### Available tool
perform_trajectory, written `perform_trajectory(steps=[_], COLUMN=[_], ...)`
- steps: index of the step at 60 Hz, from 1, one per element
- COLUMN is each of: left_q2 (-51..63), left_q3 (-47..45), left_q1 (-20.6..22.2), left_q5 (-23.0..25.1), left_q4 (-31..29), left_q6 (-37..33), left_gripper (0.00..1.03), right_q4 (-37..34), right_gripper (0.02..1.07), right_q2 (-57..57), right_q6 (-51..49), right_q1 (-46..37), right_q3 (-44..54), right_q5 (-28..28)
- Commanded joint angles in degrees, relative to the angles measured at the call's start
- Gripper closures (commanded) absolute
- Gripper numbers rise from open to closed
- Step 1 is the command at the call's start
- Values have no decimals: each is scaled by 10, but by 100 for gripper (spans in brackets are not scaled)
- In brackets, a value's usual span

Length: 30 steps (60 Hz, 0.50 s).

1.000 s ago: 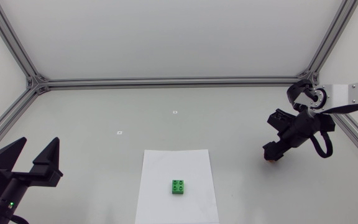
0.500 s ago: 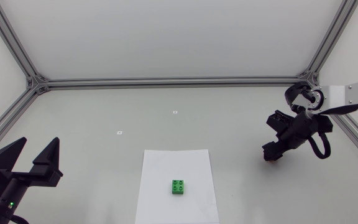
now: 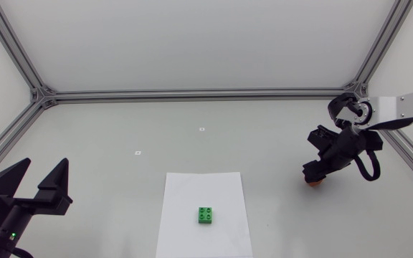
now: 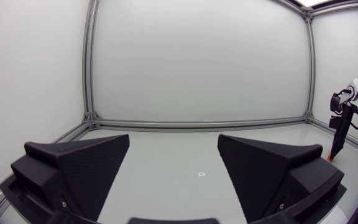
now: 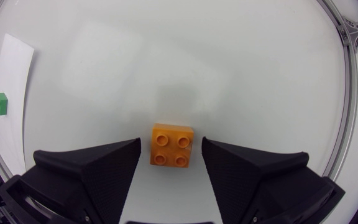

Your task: Pick up the orange 2x2 brick with the right arm and stack it on top of the green 2x2 brick in the center

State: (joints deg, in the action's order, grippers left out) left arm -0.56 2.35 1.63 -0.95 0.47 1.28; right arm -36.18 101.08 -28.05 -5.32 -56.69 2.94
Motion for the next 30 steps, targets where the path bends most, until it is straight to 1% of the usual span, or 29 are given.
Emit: perform_trajectory(steps=[1,9,16,19,26,30], left_q2=[-2,-2,-2,-2,-2,-2], left_q3=[-23,-23,-23,-23,-23,-23], left_q1=[0,0,0,0,0,0], left_q5=[2,2,2,2,2,2], left_q4=[-6,-6,-6,-6,-6,-6], left_q6=[-3,-3,-3,-3,-3,-3], left_gripper=[4,4,4,4,4,4], right_q4=[-11,-13,-13,-13,-13,-13], right_gripper=[40,44,44,48,48,50], right_q2=[13,17,19,19,18,18], right_q6=[14,15,16,16,17,17], right_q1=[0,0,0,0,-1,-1], right_q3=[-11,-13,-16,-17,-18,-18], right_q5=[0,0,0,0,0,0])
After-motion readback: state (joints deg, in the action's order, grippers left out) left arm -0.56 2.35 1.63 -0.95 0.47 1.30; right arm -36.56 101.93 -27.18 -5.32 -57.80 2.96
